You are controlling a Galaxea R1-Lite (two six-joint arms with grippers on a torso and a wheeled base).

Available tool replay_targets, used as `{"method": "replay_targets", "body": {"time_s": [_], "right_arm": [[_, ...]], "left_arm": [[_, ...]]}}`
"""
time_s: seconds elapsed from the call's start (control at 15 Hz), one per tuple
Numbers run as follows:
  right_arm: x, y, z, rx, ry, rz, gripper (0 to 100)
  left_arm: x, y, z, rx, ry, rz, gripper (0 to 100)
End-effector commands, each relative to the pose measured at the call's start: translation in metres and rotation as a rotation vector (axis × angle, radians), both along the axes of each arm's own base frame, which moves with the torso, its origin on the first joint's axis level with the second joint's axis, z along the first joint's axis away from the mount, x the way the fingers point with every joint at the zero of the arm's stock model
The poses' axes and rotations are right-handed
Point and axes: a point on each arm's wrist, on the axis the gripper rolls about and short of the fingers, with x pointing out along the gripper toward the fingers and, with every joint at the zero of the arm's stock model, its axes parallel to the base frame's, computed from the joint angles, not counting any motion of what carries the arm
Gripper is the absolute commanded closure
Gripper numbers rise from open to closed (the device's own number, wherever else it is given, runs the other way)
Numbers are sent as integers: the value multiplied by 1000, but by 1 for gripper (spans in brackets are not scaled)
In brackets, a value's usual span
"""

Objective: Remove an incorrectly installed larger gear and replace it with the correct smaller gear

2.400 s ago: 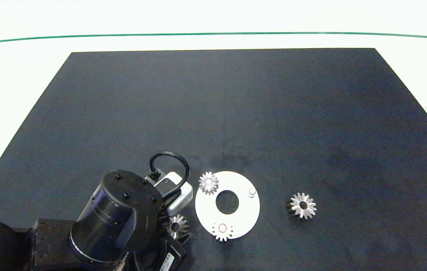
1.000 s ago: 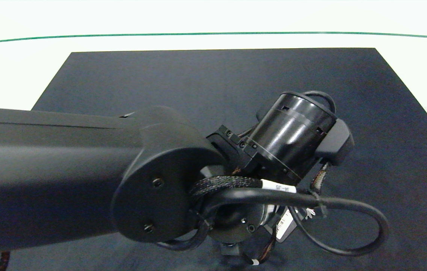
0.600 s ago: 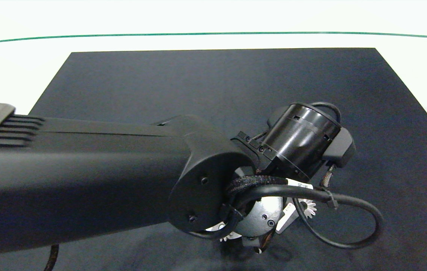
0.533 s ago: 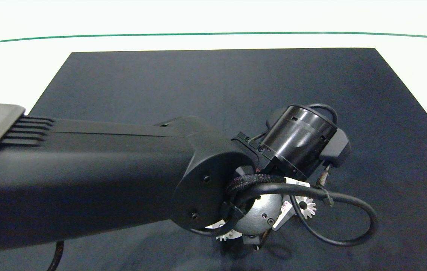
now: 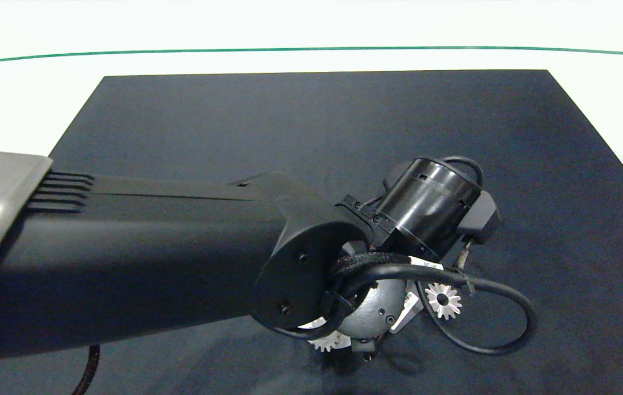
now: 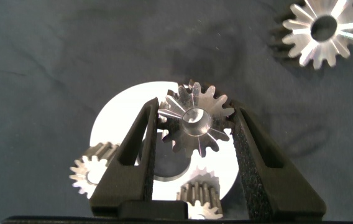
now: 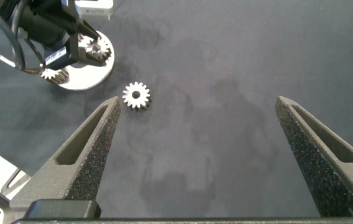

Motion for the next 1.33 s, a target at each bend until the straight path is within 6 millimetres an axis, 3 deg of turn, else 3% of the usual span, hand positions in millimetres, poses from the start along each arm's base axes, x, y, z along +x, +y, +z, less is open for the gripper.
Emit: {"method": "replay_targets", "body": {"time_s": [0.07, 1.33], "right_arm": [[-1, -1, 0, -2, -4, 0, 0], [-1, 0, -1, -7, 2, 2, 0]], "left_arm": [[-1, 3, -8, 30, 15, 5, 69], [7, 6, -11, 36, 15, 24, 69]]}}
